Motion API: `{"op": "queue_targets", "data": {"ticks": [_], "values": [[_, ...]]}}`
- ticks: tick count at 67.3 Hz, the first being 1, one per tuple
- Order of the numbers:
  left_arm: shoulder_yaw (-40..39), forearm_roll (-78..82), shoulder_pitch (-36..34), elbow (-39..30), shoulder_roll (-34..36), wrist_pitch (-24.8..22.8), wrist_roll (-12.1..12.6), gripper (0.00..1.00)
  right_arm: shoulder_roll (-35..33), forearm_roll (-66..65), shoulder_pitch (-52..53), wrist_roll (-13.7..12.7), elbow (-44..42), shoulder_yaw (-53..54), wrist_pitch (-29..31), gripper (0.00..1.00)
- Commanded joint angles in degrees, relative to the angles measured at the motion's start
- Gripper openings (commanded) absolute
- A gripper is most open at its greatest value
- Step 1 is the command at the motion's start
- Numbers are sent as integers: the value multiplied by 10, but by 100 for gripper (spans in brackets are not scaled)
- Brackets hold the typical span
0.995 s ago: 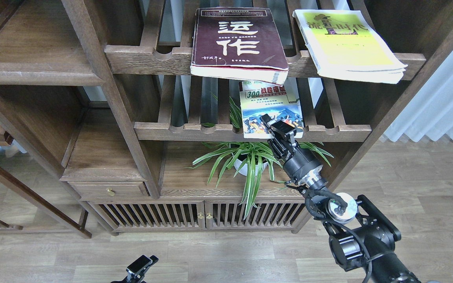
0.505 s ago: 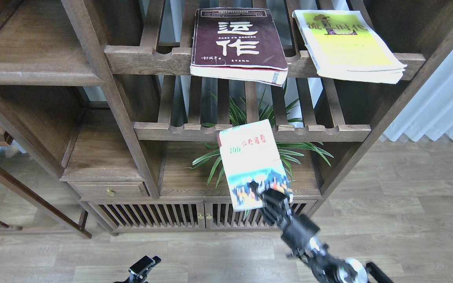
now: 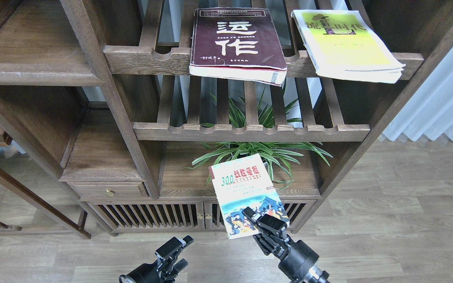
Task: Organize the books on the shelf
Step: 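Pull the blue book off the shelf and lower it toward the robot, then grasp the blue book with the left gripper beside the right gripper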
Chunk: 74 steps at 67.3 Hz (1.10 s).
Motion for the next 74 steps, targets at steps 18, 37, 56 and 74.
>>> {"op": "queue_targets", "data": {"ticks": [18, 37, 56, 74], "values": [[-16, 0, 49, -137, 77, 0, -1, 100, 3, 2, 26, 0, -67, -10, 0, 3], [-81, 0, 47, -153, 84, 0, -1, 100, 3, 0, 9, 0, -61, -57, 0, 3], [-78, 2, 35, -145, 52, 0, 1, 99, 3, -20, -7, 0, -53, -70, 0, 3], [-64, 11, 17, -118, -13, 0, 4, 99, 3, -36, -6, 0, -45, -69, 0, 3]]}}
